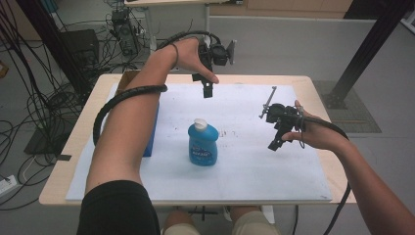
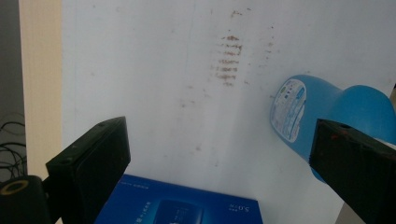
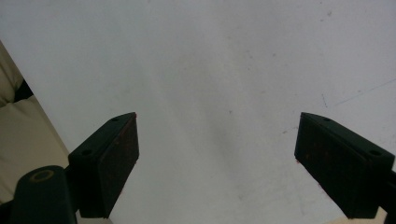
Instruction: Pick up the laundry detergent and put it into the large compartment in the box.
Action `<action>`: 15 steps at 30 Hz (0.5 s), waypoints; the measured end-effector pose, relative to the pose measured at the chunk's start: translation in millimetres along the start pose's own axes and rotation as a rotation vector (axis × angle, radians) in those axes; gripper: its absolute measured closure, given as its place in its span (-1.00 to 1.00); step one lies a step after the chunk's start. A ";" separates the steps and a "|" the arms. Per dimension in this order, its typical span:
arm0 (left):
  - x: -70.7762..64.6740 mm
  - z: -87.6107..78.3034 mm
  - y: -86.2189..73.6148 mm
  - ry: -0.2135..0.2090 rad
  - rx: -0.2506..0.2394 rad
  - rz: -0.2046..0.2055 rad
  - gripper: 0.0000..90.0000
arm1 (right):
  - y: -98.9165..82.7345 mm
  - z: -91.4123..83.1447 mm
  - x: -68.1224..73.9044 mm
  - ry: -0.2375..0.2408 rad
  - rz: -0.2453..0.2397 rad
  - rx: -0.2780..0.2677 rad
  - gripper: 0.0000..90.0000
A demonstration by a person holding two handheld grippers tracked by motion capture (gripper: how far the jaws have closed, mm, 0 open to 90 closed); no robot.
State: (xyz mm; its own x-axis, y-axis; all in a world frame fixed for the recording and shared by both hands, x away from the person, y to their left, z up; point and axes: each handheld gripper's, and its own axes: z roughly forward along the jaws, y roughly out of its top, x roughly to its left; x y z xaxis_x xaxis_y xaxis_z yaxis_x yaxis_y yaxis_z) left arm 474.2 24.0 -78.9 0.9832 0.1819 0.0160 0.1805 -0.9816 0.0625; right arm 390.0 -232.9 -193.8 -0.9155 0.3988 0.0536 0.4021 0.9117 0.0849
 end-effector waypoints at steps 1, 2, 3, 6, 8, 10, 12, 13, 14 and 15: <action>0.0 -0.1 0.2 0.001 0.000 0.002 -0.87 | -0.6 -0.4 0.2 -0.002 0.002 -0.002 -0.69; -0.3 -0.2 1.3 0.000 0.002 0.001 -0.87 | -0.6 -0.9 0.2 -0.003 0.000 -0.001 -0.69; -0.3 -0.5 1.8 0.000 0.003 0.003 -0.87 | -0.8 -1.1 0.2 -0.003 0.001 -0.002 -0.69; -0.5 -0.8 1.0 -0.002 -0.003 0.002 -0.87 | -0.8 -1.2 1.0 -0.004 -0.004 -0.002 -0.69; -0.6 -0.9 1.2 -0.003 -0.002 0.005 -0.87 | -1.0 -1.7 1.4 -0.002 -0.003 -0.003 -0.69; -1.2 -0.8 0.6 -0.005 -0.003 0.002 -0.87 | -0.9 -2.4 1.5 -0.003 -0.004 -0.001 -0.69; -1.3 -1.0 1.2 -0.006 0.002 0.005 -0.87 | -1.8 -3.1 1.8 -0.004 -0.002 -0.005 -0.69; -1.7 -1.1 1.0 -0.007 0.003 0.006 -0.87 | -1.8 -3.1 1.8 -0.004 -0.002 -0.005 -0.69; -1.4 -1.3 -0.3 -0.014 -0.003 0.005 -0.87 | -2.3 -3.9 1.8 -0.005 -0.002 -0.007 -0.69; -0.9 -1.8 -2.0 -0.021 -0.012 0.005 -0.87 | -2.3 -3.9 1.8 -0.005 -0.002 -0.007 -0.69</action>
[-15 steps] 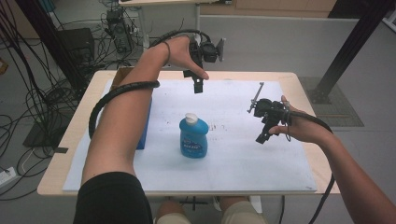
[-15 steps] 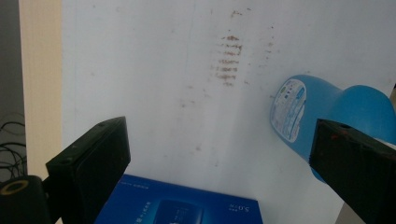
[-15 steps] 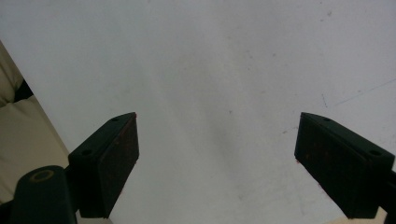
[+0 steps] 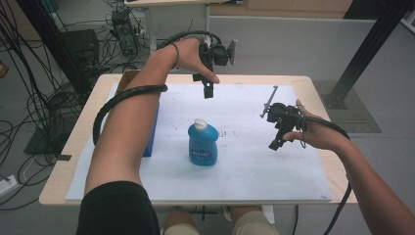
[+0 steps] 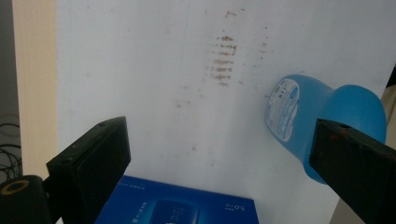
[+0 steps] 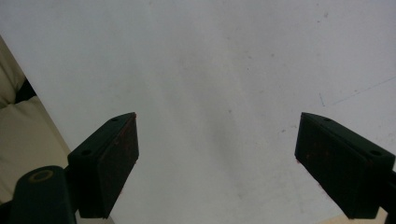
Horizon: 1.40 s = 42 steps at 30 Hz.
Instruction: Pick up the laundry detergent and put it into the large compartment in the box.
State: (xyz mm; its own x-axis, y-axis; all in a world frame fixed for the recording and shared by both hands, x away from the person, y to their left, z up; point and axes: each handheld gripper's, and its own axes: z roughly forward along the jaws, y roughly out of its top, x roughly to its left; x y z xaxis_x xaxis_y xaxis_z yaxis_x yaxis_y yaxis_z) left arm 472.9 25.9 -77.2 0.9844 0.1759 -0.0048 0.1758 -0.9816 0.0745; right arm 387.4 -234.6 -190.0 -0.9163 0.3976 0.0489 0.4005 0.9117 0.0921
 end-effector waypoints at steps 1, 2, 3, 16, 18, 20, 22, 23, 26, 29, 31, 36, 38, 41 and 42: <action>-0.4 -0.7 -0.8 -0.002 -0.004 0.001 -0.86 | -0.7 -0.1 0.2 -0.002 0.000 -0.003 -0.69; -1.3 -1.5 -0.7 0.001 -0.001 0.001 -0.86 | -0.3 -0.6 0.2 -0.004 -0.002 0.001 -0.69; -2.1 -2.2 -0.5 0.002 0.001 0.001 -0.86 | -0.5 -0.8 0.2 -0.004 -0.002 0.000 -0.69; -11.6 -7.7 -4.7 -0.018 -0.001 0.017 -0.86 | -2.1 -3.5 1.6 -0.005 0.002 -0.009 -0.70; -13.7 -9.2 -5.2 -0.027 -0.001 0.022 -0.86 | -2.2 -3.1 1.9 -0.006 0.001 -0.008 -0.70; -17.0 -11.2 -5.6 -0.031 -0.002 0.030 -0.85 | -1.8 -2.8 2.2 -0.005 0.001 -0.006 -0.70; -20.5 -14.0 -6.1 -0.034 -0.007 0.035 -0.85 | -0.9 -2.8 2.9 -0.005 -0.001 -0.003 -0.70; -22.3 -15.3 -5.6 -0.035 -0.005 0.041 -0.85 | -0.6 -2.7 3.6 -0.005 0.002 -0.002 -0.70; -28.8 -17.9 -4.2 -0.038 0.000 0.056 -0.85 | 0.2 -3.0 5.3 -0.008 0.000 -0.002 -0.70; -35.3 -19.7 -3.1 -0.037 0.002 0.071 -0.86 | 0.8 -3.8 5.9 -0.008 0.002 -0.002 -0.70; -39.3 -20.9 -2.7 -0.036 0.002 0.080 -0.86 | 0.8 -4.1 6.1 -0.008 0.000 -0.001 -0.70; -49.4 -21.4 -1.2 -0.031 0.012 0.106 -0.86 | 0.1 -5.6 7.8 -0.010 0.004 -0.005 -0.71; -53.1 -20.6 -1.1 -0.033 0.014 0.111 -0.86 | -0.2 -6.1 8.1 -0.012 0.010 -0.004 -0.71; -58.4 -19.5 -1.1 -0.032 0.020 0.125 -0.86 | -0.7 -6.0 7.8 -0.011 0.011 -0.005 -0.71; -60.0 -19.1 -1.8 -0.030 0.020 0.128 -0.86 | -0.7 -6.0 7.8 -0.010 0.012 -0.003 -0.71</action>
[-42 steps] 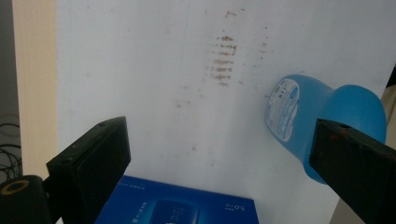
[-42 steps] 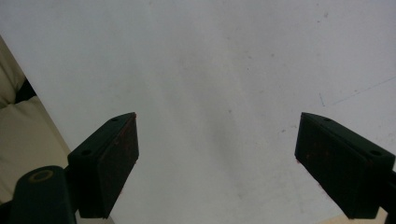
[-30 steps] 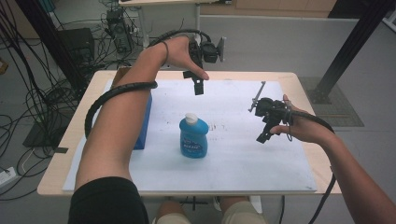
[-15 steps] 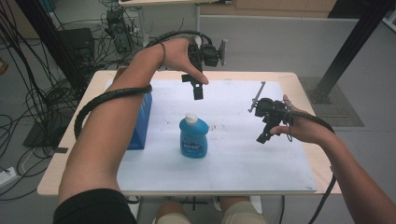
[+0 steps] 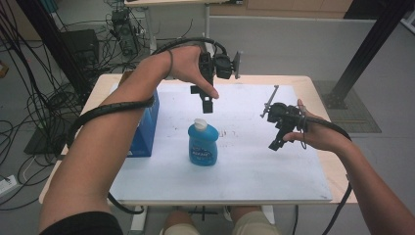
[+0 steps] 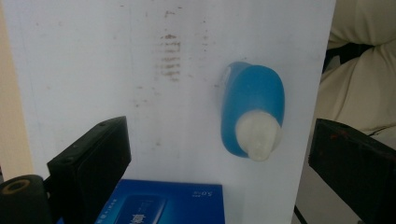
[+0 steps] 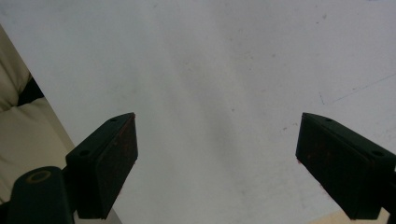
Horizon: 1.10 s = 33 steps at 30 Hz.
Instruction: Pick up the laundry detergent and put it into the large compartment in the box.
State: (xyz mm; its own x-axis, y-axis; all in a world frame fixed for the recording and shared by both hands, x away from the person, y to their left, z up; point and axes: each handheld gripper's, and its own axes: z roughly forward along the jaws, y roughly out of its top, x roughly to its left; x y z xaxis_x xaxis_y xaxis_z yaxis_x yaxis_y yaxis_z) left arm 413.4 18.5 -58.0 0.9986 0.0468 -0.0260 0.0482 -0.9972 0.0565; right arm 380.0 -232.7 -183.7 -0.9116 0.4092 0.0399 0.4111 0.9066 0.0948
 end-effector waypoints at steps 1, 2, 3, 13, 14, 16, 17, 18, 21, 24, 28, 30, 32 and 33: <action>-1.0 0.1 0.2 -0.001 0.004 0.003 -0.86 | -0.2 -0.1 0.3 -0.002 0.001 0.000 -0.71; -2.7 0.6 -0.2 0.003 0.005 0.005 -0.86 | -0.2 -0.1 0.3 -0.002 0.001 0.000 -0.71; -4.1 1.2 -1.1 0.001 0.004 0.006 -0.86 | -0.3 -0.4 0.3 -0.001 0.001 0.000 -0.71; -15.0 6.5 -6.6 -0.002 0.014 0.014 -0.86 | 1.4 -2.6 3.7 -0.005 0.001 0.003 -0.71; -15.9 7.0 -7.3 -0.002 0.014 0.013 -0.87 | 1.3 -2.6 4.3 -0.006 0.001 0.001 -0.71; -17.1 7.9 -7.9 -0.003 0.017 0.012 -0.87 | 1.5 -2.9 4.9 -0.006 0.000 -0.001 -0.71; -17.7 9.0 -8.6 -0.003 0.015 0.014 -0.87 | 1.5 -3.1 5.4 -0.006 0.002 -0.002 -0.71; -18.0 9.4 -8.2 -0.008 0.019 0.012 -0.87 | 1.8 -3.4 5.8 -0.007 0.001 -0.001 -0.71; -20.3 11.2 -7.8 -0.008 0.023 0.016 -0.87 | 2.1 -4.1 6.8 -0.009 0.000 0.001 -0.71; -22.3 12.3 -7.9 -0.005 0.023 0.018 -0.87 | 1.7 -4.7 7.7 -0.011 0.001 0.001 -0.71; -23.9 16.4 -6.3 -0.010 0.030 0.022 -0.87 | 1.3 -6.1 8.8 -0.013 0.002 0.000 -0.71; -25.5 19.6 -5.4 -0.008 0.032 0.026 -0.87 | 0.5 -6.2 9.5 -0.014 0.002 -0.003 -0.71; -26.3 23.6 -5.1 -0.011 0.029 0.023 -0.87 | 0.6 -6.4 9.5 -0.015 -0.001 0.000 -0.71; -26.5 25.7 -4.0 -0.012 0.033 0.028 -0.87 | -0.6 -5.5 10.0 -0.017 0.002 -0.005 -0.71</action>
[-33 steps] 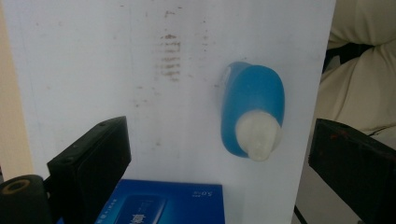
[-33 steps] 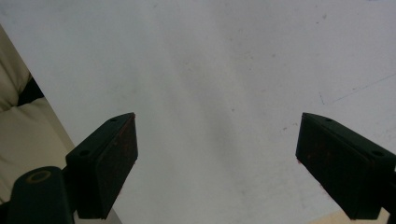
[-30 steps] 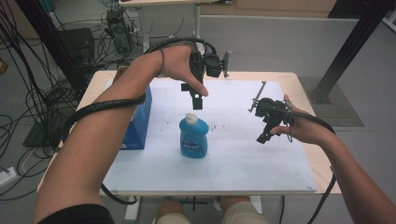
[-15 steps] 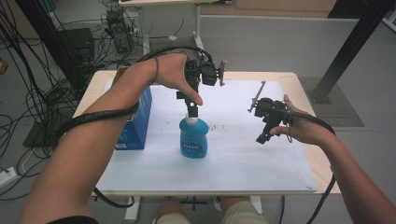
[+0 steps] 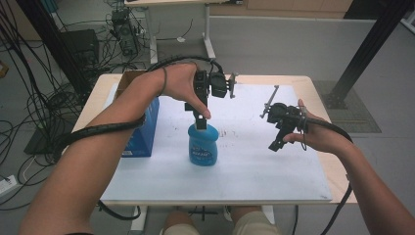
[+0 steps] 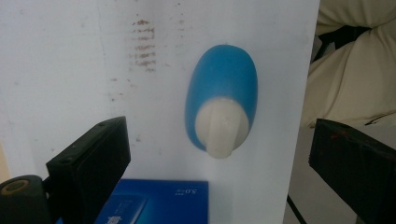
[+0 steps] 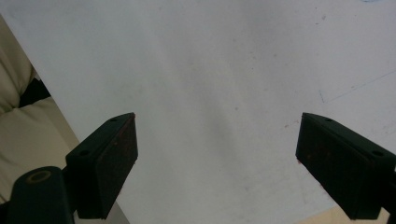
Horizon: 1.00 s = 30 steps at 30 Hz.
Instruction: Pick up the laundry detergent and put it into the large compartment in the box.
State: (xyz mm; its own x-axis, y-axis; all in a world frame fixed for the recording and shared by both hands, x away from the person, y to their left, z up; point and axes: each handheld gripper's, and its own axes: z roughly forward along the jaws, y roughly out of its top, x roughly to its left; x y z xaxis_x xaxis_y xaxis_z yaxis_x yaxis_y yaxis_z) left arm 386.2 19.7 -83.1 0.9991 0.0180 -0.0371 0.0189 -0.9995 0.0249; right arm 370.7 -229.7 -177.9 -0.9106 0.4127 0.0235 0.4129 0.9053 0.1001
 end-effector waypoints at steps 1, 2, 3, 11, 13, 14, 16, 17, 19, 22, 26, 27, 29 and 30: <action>-0.1 2.4 0.5 -0.002 0.000 0.001 -0.87 | 0.0 0.0 0.0 0.000 0.000 0.000 -0.71; -0.5 4.9 1.2 -0.002 0.001 0.002 -0.87 | 0.0 0.1 0.2 0.001 0.002 0.000 -0.71; -0.3 7.2 2.4 -0.006 0.006 0.003 -0.87 | 0.0 0.1 0.3 0.001 0.002 0.001 -0.71; 0.7 28.8 5.9 -0.025 0.016 0.010 -0.87 | -2.0 0.7 0.1 0.000 0.009 -0.006 -0.71; 0.6 33.2 5.9 -0.024 0.015 0.010 -0.87 | -2.3 1.7 -0.4 0.002 0.010 -0.006 -0.71; 0.6 34.9 5.9 -0.024 0.015 0.010 -0.87 | -2.4 2.3 -0.6 0.003 0.010 -0.006 -0.71; 0.1 37.7 6.4 -0.020 0.017 0.012 -0.87 | -2.1 3.0 -0.9 0.004 0.010 -0.004 -0.71; 0.3 39.0 5.8 -0.021 0.013 0.011 -0.88 | -2.0 3.4 -1.0 0.005 0.009 -0.003 -0.71; 0.4 41.0 5.7 -0.022 0.013 0.012 -0.88 | -1.7 3.7 -1.3 0.006 0.008 -0.002 -0.71; 0.9 44.1 4.9 -0.021 0.012 0.010 -0.88 | -2.2 4.1 -2.0 0.006 0.010 -0.005 -0.71; 1.6 49.8 4.3 -0.021 0.023 0.003 -0.89 | -3.3 5.4 -2.9 0.008 0.013 -0.006 -0.71; 1.8 51.5 3.6 -0.023 0.022 0.000 -0.89 | -3.3 5.4 -2.9 0.008 0.013 -0.006 -0.71; 1.5 54.9 2.3 -0.022 0.017 -0.001 -0.89 | -3.0 6.1 -2.9 0.009 0.018 -0.006 -0.71; 1.4 56.0 2.8 -0.021 0.020 -0.002 -0.89 | -2.6 6.4 -3.1 0.008 0.014 -0.003 -0.71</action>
State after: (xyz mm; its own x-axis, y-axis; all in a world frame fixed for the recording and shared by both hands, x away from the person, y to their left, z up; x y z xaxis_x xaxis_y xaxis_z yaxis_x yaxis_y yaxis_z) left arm 385.6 15.5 -139.0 0.9981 0.0197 -0.0584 0.0199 -0.9998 0.0044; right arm 372.6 -232.6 -184.7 -0.9047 0.4248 0.0329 0.4258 0.8989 0.1029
